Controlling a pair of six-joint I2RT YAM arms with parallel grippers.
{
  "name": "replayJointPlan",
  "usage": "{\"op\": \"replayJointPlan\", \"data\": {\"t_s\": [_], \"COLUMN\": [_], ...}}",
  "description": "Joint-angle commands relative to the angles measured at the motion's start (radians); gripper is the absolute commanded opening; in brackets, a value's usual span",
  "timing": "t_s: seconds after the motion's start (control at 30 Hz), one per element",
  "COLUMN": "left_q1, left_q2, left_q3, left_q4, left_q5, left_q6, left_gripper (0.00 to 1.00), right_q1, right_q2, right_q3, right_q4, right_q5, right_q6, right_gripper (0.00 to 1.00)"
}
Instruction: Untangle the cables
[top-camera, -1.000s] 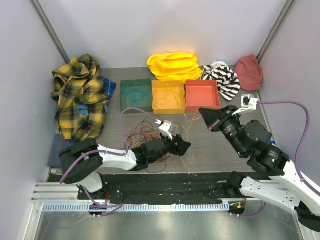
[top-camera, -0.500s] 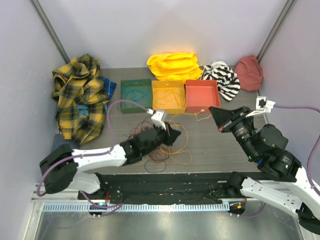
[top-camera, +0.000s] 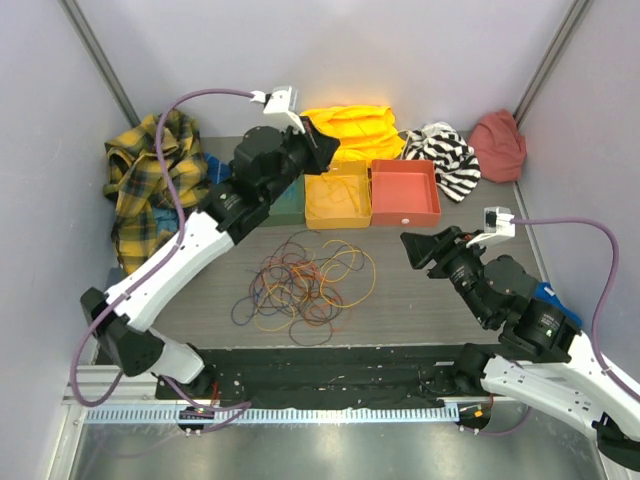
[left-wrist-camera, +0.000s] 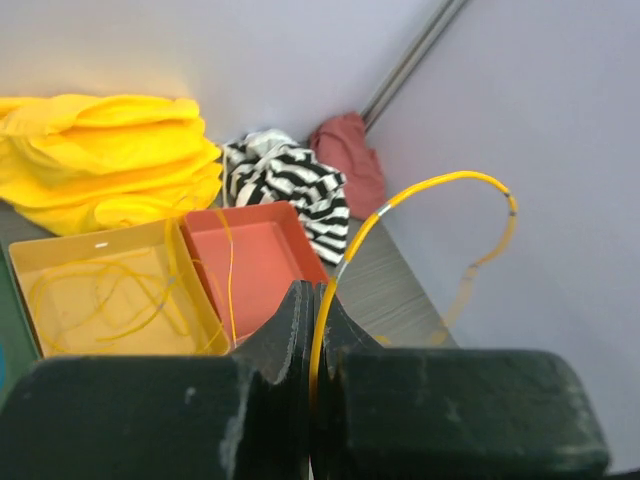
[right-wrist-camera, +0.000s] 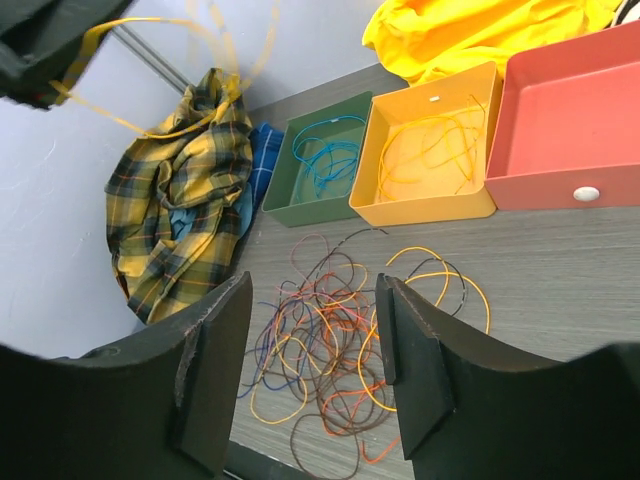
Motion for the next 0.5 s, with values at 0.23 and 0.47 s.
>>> {"op": "replayJointPlan", "data": {"t_s": [0.23,0.47], "left_q1": [0.139,0.189], "left_q2": [0.256,0.396], "left_q3": [0.225,0.247], "left_q4": [-0.160,-0.126], "left_q5": [0.118,0.152], "left_q6": [-0.018,-0.046], "left_gripper": [0.00,0.00], "right_q1": [-0.001,-0.001], "right_q2": [-0.052,-0.081], "right_q3": [-0.013,-0.031], "right_q4": [-0.033,-0.057], "right_q5": [0.048,0.074], "right_q6": [-0.010,-0.028], "right_gripper": [0.61,0.59]}}
